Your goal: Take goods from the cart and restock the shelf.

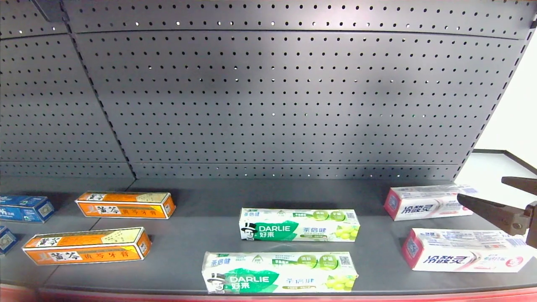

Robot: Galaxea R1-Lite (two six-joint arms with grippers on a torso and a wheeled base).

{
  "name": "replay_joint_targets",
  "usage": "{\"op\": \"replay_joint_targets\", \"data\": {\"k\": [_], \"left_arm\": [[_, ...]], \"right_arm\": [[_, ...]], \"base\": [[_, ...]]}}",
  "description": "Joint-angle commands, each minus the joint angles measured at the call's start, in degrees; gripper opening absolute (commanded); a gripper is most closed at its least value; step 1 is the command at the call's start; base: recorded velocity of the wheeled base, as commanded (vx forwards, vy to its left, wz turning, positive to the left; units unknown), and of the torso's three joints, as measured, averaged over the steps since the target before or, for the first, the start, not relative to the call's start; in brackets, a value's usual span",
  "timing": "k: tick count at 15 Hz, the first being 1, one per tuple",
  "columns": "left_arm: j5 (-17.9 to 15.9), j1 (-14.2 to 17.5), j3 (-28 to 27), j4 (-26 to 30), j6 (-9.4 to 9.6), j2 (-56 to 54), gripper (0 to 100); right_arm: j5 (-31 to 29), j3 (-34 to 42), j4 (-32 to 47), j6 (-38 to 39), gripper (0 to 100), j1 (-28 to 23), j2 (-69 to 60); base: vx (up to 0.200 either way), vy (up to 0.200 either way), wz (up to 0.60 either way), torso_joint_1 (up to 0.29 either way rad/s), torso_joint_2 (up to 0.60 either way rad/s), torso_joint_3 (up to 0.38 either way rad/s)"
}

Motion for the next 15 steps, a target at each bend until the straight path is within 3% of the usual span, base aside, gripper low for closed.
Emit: {"op": "replay_joint_targets", "data": {"k": [1,2,3,4,6,8,9,12,13,15], "left_arm": [[-0.3,-0.1,0.0,0.0,0.68,0.0,100],[-0.9,-0.2,-0.1,0.3,0.77,0.0,100],[0.7,0.2,-0.9,0.2,0.24,0.0,100],[2.0,-0.3,-9.2,1.4,-0.29,4.5,100],[1.4,-1.6,-15.2,6.2,-4.51,13.7,100],[1.2,-3.3,-18.2,6.7,-1.61,17.7,100],[1.1,-3.2,-17.8,6.4,-0.9,18.8,100],[-0.9,-5.3,-17.1,6.6,3.84,18.8,100],[-0.9,-5.1,-17.5,6.2,3.84,18.6,100],[-1.3,-5.5,-21.4,5.2,-1.26,21.9,100]], "right_arm": [[-0.1,0.9,-0.5,0.2,100,-0.7,0.3],[-0.1,1.4,-0.6,0.3,100,-1.2,0.3],[0.0,2.0,-0.7,0.3,100,-1.3,0.2],[-0.1,1.7,-0.7,0.3,100,-1.3,0.1],[0.0,2.0,-0.7,0.4,100,-1.3,1.0],[-0.1,1.4,-2.4,0.4,100,-1.6,1.6],[-0.1,1.4,-2.6,0.4,100,-1.6,1.7],[-1.5,1.0,-2.8,0.4,100,-1.6,2.0],[-1.6,1.0,-2.8,0.4,100,-1.6,2.0],[-1.7,0.9,-2.8,0.4,100,-1.7,2.0]], "base": [[0.0,0.0,0.0,0.0,0.0,0.0],[0.0,0.0,0.0,0.0,0.0,0.0],[0.0,0.0,0.0,0.0,0.0,0.0],[0.0,0.0,0.0,0.0,0.0,0.0],[0.0,0.0,0.0,0.0,0.0,0.0],[0.0,0.0,0.0,0.0,0.0,0.0],[0.0,0.0,0.0,0.0,0.0,0.0],[0.0,0.0,0.0,0.0,0.0,0.0],[0.0,0.0,0.0,0.0,0.0,0.0],[0.0,0.0,0.0,0.0,0.0,0.0]]}}
